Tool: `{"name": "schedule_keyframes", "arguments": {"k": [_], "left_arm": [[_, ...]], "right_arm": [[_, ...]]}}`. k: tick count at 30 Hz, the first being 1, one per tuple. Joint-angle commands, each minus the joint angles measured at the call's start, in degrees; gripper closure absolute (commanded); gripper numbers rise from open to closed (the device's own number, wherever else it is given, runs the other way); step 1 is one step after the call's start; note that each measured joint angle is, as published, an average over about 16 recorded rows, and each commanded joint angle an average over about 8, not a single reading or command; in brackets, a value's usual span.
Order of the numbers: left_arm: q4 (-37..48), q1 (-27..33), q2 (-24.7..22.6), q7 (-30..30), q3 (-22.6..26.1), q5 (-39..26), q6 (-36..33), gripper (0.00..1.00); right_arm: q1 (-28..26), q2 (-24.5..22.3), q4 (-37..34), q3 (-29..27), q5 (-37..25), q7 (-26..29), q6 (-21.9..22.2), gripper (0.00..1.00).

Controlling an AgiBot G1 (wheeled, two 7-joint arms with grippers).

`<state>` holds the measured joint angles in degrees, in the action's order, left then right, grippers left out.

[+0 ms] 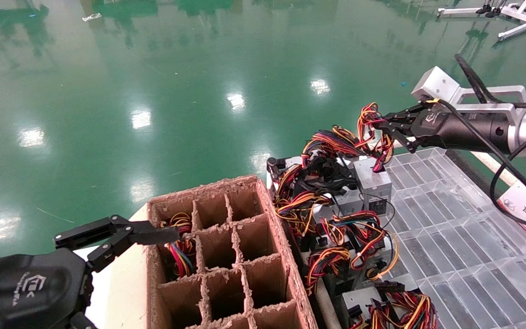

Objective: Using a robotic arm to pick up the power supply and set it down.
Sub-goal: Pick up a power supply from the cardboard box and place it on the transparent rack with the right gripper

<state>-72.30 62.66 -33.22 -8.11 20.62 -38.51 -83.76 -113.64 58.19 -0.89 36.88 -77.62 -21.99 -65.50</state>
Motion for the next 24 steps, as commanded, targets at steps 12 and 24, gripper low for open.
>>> {"name": "schedule_keyframes", "arguments": {"k": [12, 24], "left_arm": [[0.0, 0.0, 0.0, 0.0, 0.0, 0.0, 0.0, 0.00], [0.0, 0.0, 0.0, 0.0, 0.0, 0.0, 0.0, 0.00]], "right_arm": [[5.8, -1.4, -1.9, -5.3, 7.6, 3.6, 0.7, 1.00], [12.4, -2.6, -2.7, -10.8, 15.3, 8.3, -0.5, 1.00]]}}
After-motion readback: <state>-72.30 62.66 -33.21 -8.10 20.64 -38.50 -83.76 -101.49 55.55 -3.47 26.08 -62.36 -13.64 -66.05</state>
